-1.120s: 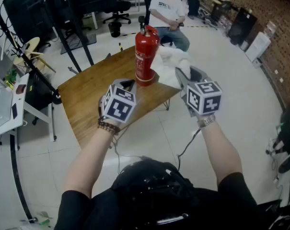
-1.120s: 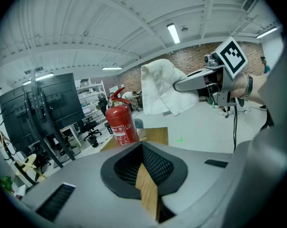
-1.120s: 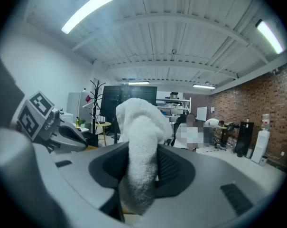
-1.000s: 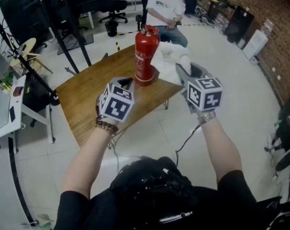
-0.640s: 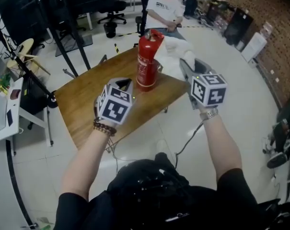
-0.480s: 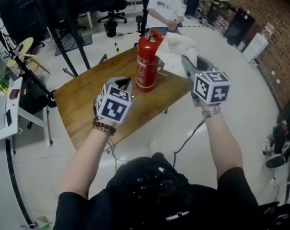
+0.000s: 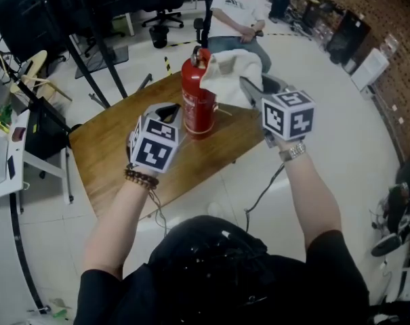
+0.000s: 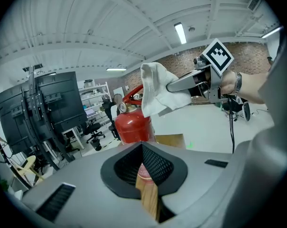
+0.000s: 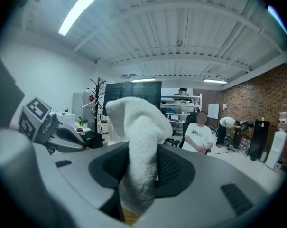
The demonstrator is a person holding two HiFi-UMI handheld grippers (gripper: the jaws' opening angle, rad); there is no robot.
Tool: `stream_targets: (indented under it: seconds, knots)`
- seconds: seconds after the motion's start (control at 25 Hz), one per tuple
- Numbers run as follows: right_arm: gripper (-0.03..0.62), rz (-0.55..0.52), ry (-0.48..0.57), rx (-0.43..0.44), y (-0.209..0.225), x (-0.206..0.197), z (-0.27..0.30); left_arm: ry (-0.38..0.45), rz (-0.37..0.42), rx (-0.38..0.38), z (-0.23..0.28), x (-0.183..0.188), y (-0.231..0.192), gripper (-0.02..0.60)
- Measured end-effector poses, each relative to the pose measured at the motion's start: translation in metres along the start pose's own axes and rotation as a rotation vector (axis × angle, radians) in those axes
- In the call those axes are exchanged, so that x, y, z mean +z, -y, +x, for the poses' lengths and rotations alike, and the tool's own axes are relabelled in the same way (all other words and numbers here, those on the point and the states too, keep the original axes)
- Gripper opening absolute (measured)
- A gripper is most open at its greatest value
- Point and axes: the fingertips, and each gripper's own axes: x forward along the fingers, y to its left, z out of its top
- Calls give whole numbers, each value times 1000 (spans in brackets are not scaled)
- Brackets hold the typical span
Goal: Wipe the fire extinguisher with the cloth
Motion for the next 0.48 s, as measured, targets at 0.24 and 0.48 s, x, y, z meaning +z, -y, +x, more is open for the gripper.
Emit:
stream_targets:
  seconds: [0.24, 0.48]
  knots:
    - [161, -16, -57, 117, 10, -15, 38, -41, -33, 43, 29, 2, -5, 0]
    - [161, -42, -115, 213, 7, -31, 77, -77, -66, 92, 45, -2, -21, 0]
